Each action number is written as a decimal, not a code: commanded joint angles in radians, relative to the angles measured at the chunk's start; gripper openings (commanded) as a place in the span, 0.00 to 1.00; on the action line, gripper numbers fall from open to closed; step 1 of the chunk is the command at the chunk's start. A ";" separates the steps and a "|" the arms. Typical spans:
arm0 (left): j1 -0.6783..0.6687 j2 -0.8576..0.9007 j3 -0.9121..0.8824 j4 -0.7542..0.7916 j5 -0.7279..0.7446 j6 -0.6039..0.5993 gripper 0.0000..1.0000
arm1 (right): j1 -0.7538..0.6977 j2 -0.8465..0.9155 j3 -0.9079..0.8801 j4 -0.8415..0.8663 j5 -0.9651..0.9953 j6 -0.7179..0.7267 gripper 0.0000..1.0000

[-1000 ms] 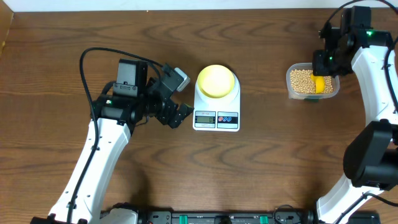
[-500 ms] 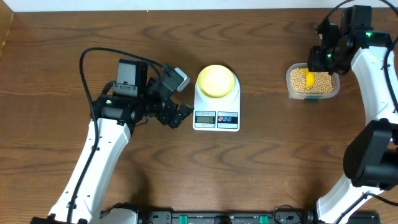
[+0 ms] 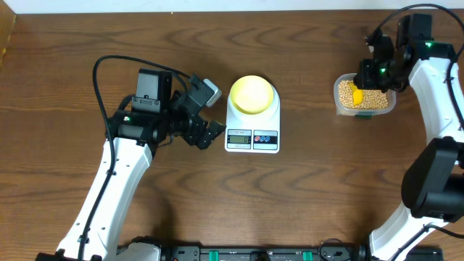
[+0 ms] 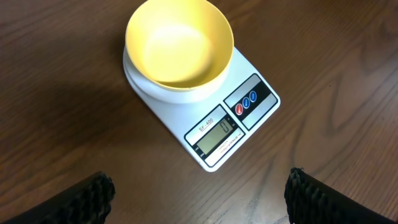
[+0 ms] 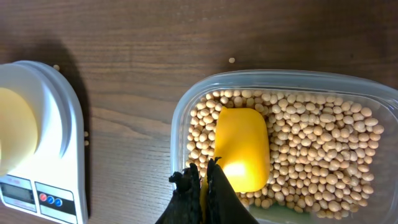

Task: Scoop item into bowl and weigh 50g on scale
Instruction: 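Drag the scoop through the soybeans and lift it out full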

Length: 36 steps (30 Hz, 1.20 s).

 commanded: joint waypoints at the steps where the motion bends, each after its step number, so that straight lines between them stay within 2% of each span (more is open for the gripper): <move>1: 0.002 -0.011 0.009 -0.001 0.019 0.017 0.90 | -0.013 0.002 -0.022 -0.005 -0.052 0.012 0.01; 20: 0.002 -0.011 0.009 -0.001 0.019 0.017 0.90 | -0.169 0.002 -0.022 -0.008 -0.284 0.011 0.01; 36: 0.002 -0.011 0.009 -0.001 0.019 0.017 0.90 | -0.275 0.002 -0.022 0.013 -0.383 0.012 0.01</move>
